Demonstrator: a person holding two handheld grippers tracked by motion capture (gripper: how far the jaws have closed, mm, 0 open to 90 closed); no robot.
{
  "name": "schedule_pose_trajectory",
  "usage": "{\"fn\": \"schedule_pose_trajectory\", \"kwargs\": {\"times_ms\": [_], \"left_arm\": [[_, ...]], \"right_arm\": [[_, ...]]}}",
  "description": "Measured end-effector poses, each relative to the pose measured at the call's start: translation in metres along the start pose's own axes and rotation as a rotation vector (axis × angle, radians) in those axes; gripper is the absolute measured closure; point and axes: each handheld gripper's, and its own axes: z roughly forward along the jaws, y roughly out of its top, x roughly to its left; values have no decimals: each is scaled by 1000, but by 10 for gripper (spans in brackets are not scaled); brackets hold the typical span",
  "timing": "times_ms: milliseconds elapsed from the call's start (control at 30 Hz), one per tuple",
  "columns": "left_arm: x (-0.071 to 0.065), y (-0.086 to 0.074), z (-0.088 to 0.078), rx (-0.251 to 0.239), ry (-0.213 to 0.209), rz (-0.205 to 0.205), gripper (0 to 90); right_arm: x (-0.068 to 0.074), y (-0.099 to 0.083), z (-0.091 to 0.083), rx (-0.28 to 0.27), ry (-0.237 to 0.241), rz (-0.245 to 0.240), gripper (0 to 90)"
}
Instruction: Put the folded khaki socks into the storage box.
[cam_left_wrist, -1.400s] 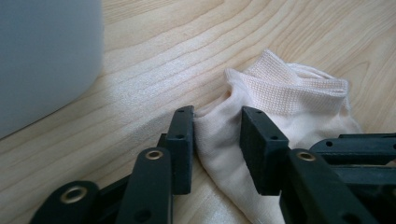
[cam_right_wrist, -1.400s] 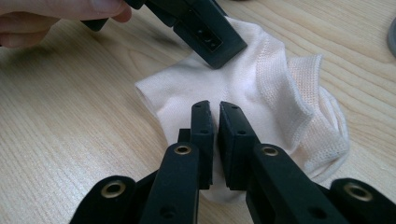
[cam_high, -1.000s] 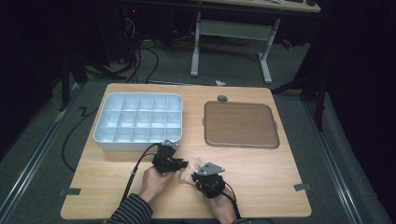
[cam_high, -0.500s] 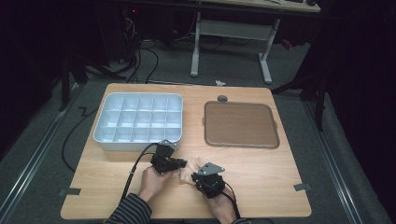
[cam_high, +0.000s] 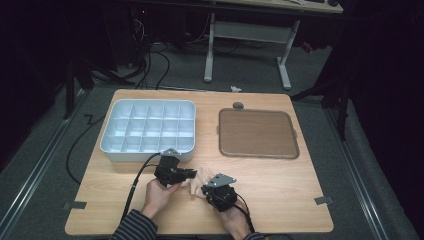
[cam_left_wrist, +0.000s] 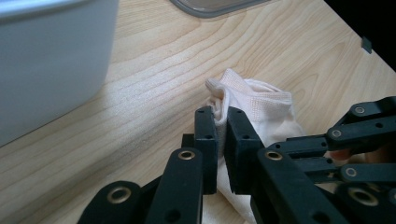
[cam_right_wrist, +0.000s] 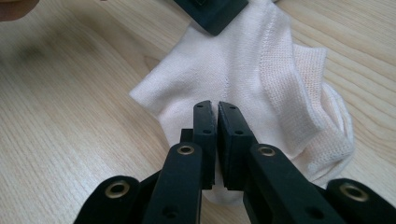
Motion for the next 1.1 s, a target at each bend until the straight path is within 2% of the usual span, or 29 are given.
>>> {"fn": "schedule_pose_trajectory", "kwargs": {"times_ms": [200,300,533,667,733,833,933,1000,1100], "left_arm": [[3,-5,-6,9,3,8,851],[7,-5,-7,8,5,-3,851],[9,-5,-9,13,-1,-8,852],[8,-5,-10,14,-3,-8,852],[9,-5,-10,13,-2,-8,852],[9,-5,-10,15,-3,-7,852],[10,-4,-10,19,-4,-7,852],[10,-4,-10,21,-5,-5,852],[10,-4,-10,21,-13,-7,852]], "right_arm": [[6,5,1,0,20,-21,865],[6,9,-3,-31,22,-23,869],[-6,31,-7,-60,11,2,874],[-11,40,-13,-78,25,18,856],[-10,40,-16,-71,37,20,832],[-8,36,-16,-45,29,0,829],[-12,35,-14,-51,17,23,860],[-15,36,-11,-59,14,28,891],[-15,39,-1,-33,3,10,898]]}}
